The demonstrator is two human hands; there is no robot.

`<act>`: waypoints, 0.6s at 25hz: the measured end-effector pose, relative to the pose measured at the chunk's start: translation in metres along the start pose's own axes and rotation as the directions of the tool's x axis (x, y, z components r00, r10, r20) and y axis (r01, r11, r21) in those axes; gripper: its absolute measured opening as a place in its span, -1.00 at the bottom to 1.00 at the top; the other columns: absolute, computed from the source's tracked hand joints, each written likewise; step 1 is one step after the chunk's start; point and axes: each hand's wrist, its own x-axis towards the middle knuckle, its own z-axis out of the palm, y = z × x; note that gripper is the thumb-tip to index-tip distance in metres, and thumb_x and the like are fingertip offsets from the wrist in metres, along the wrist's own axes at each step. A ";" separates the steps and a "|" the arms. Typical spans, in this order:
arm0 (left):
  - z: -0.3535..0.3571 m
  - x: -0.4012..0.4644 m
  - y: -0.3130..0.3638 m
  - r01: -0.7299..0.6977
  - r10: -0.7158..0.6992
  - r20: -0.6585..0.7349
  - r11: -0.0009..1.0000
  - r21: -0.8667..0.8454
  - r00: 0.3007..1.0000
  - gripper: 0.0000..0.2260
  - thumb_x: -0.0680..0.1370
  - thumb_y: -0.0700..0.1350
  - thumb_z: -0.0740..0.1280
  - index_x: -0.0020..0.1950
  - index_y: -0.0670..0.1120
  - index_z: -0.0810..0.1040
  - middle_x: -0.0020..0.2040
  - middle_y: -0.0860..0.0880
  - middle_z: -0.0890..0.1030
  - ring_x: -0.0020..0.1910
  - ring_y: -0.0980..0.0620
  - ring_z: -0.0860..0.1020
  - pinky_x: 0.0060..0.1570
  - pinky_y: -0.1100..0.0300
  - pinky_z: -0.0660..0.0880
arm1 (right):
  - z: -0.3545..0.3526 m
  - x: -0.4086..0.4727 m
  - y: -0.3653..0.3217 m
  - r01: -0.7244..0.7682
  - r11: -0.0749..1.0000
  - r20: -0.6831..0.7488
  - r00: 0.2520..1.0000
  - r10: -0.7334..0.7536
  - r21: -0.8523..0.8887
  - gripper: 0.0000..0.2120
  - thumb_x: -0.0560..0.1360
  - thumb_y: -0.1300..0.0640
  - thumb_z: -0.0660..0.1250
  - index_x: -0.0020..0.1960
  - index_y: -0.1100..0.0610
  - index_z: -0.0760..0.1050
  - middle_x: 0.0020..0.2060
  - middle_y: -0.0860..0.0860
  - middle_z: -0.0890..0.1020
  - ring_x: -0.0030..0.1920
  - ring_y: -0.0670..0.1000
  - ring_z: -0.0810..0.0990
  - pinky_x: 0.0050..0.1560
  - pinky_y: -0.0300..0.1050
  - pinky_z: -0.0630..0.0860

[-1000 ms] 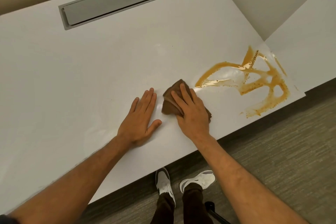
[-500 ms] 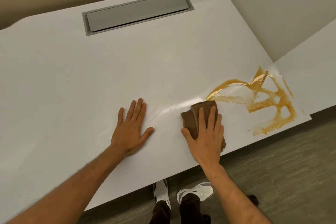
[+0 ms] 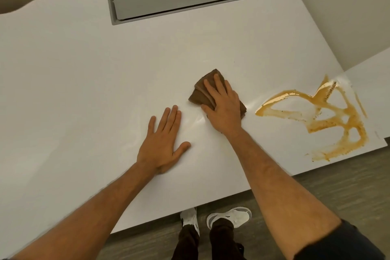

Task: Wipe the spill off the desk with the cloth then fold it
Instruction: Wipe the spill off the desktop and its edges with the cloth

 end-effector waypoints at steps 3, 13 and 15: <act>-0.003 -0.002 0.001 0.005 -0.007 -0.038 0.998 -0.057 0.999 -0.18 0.64 0.40 -0.10 0.69 -0.08 -0.28 0.71 -0.02 -0.27 0.68 0.03 -0.25 0.65 -0.10 -0.20 | 0.001 -0.007 -0.001 0.204 0.979 0.072 0.976 -0.204 0.010 -0.35 0.53 0.05 0.39 0.58 -0.07 0.27 0.63 0.00 0.16 0.58 0.22 0.15 0.47 0.26 0.21; -0.007 -0.006 0.001 -0.035 0.035 -0.013 0.999 -0.004 0.999 -0.19 0.62 0.40 -0.18 0.70 -0.09 -0.23 0.71 -0.02 -0.24 0.68 0.05 -0.25 0.64 -0.17 -0.18 | -0.002 -0.156 0.055 0.423 0.884 0.104 0.906 -0.410 -0.198 -0.33 0.59 -0.33 0.14 0.63 -0.16 0.06 0.64 -0.06 0.07 0.59 0.16 0.15 0.54 0.14 0.05; -0.006 -0.005 0.000 -0.026 0.026 -0.003 0.999 0.021 1.000 -0.21 0.63 0.39 -0.17 0.70 -0.07 -0.24 0.71 -0.01 -0.26 0.68 0.06 -0.27 0.64 -0.17 -0.17 | -0.014 -0.169 0.080 0.356 0.903 0.058 0.934 -0.352 -0.239 -0.35 0.60 -0.33 0.12 0.62 -0.15 0.10 0.64 -0.03 0.12 0.56 0.18 0.21 0.50 0.21 0.18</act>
